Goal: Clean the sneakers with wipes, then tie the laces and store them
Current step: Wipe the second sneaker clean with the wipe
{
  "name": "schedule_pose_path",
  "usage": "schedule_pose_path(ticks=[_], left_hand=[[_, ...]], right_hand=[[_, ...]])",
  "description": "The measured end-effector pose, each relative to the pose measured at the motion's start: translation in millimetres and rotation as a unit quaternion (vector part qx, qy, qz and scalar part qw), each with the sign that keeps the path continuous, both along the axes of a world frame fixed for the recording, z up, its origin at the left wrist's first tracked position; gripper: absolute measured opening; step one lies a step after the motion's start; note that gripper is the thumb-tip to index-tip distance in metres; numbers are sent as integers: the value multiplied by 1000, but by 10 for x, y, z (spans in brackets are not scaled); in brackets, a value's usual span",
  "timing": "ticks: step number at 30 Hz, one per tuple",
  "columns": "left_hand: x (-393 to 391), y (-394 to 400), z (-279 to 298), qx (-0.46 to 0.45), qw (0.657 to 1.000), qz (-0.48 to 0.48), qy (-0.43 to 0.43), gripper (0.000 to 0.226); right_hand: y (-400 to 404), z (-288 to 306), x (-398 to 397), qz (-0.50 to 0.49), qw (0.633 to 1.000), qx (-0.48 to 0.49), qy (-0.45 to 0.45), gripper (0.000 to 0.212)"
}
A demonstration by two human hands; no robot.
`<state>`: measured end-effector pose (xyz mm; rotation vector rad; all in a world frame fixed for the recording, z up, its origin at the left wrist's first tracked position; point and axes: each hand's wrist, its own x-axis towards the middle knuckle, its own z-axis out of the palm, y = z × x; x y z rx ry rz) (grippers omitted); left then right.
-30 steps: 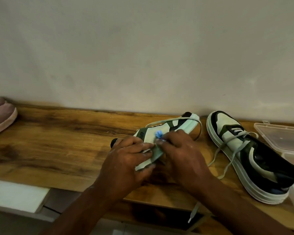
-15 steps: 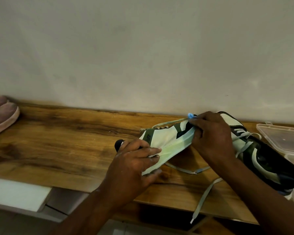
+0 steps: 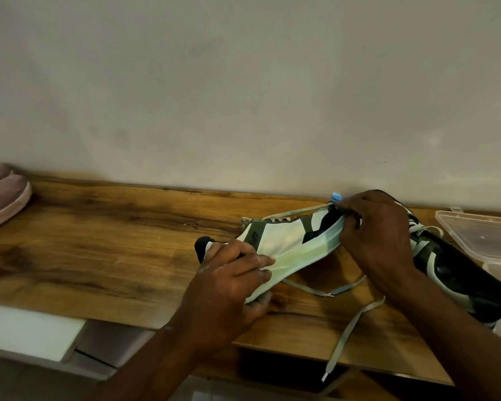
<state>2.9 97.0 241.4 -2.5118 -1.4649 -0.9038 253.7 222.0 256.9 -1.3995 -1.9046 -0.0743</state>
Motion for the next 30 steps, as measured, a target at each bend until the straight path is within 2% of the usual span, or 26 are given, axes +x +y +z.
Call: schedule_pose_path(ticks=[3,8,13,16,21,24,30], left_hand=[[6,5,-24,14,1000,1,16,29],[9,4,-4,48,997,-1,60,26],[2,-36,49,51,996,29,66,41],[26,-58,95,52,996,38,66,44],[90,-84,50,51,992,32,112,37],[110,-75,-1,47,989,41,137,30],[27,19,-35,17,985,96,140,40]], right_hand=[[-149,-26,-157,31,999,20,-20,37],[-305,-34,-316,137,988,32,-58,29],[-42,-76,-60,52,998,25,14,30],[-61,-128,-43,37,999,22,29,35],[-92,-170,-99,34,999,20,36,34],[-133,-265,-181,40,998,-18,40,34],[-113,-377,-322,102,991,-76,31,36]])
